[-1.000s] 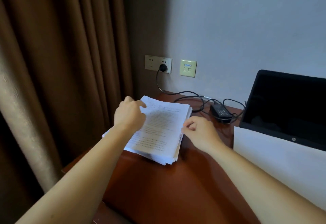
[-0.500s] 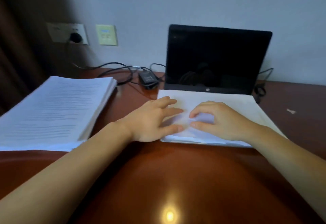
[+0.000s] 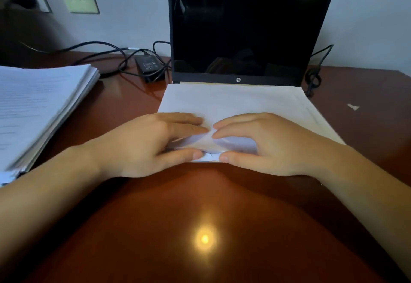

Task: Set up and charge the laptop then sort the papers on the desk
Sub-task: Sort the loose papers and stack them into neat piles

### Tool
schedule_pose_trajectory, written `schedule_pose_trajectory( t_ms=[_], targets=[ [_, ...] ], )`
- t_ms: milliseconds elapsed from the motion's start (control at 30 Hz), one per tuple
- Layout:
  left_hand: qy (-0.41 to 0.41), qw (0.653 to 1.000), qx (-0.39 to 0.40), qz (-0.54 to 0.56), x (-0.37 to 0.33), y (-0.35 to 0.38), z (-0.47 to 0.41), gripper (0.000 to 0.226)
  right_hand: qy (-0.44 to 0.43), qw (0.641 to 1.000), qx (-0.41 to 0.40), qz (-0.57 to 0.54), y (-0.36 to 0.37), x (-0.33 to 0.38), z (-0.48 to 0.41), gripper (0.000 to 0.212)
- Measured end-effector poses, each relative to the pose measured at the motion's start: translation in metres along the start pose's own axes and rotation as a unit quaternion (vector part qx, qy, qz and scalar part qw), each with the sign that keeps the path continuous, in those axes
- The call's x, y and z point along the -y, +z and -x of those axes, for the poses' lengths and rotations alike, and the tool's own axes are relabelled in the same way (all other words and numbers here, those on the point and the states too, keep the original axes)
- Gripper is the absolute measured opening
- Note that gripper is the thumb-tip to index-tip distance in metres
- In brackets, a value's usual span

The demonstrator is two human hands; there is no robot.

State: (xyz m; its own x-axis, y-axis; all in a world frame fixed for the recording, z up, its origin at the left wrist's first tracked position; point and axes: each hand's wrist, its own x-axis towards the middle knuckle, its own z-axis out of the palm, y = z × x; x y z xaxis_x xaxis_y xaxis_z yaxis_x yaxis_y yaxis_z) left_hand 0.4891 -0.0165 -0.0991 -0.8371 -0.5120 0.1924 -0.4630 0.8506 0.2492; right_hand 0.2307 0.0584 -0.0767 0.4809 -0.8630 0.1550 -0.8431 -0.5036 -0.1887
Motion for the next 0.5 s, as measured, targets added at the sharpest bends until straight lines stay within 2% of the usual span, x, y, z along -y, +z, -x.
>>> schedule_pose_trajectory(
  t_ms=[100,200,267,367,433,500],
  targets=[
    [0.016,0.999,-0.034,-0.004,-0.001,-0.003,0.0,0.047,-0.015,1.0,-0.017,-0.009,-0.001,0.002,-0.001,0.035],
    [0.024,0.998,-0.055,-0.002,-0.001,-0.004,0.001,0.043,-0.017,0.998,-0.053,-0.01,0.0,0.001,-0.002,0.031],
    [0.041,0.996,-0.076,-0.005,-0.001,-0.004,0.002,0.045,-0.018,0.996,-0.084,-0.013,-0.001,0.0,-0.001,0.03],
    [0.063,0.991,-0.115,-0.019,-0.002,-0.006,0.003,0.059,0.006,0.995,-0.086,-0.045,-0.001,-0.006,0.001,0.035],
    [0.068,0.986,-0.141,-0.06,-0.005,-0.011,0.004,0.066,0.025,0.995,-0.092,-0.026,-0.001,-0.01,0.0,0.038],
    [0.081,0.975,-0.168,-0.118,-0.008,-0.015,0.004,0.062,0.04,0.991,-0.129,0.009,-0.003,-0.015,-0.001,0.036]
  ],
)
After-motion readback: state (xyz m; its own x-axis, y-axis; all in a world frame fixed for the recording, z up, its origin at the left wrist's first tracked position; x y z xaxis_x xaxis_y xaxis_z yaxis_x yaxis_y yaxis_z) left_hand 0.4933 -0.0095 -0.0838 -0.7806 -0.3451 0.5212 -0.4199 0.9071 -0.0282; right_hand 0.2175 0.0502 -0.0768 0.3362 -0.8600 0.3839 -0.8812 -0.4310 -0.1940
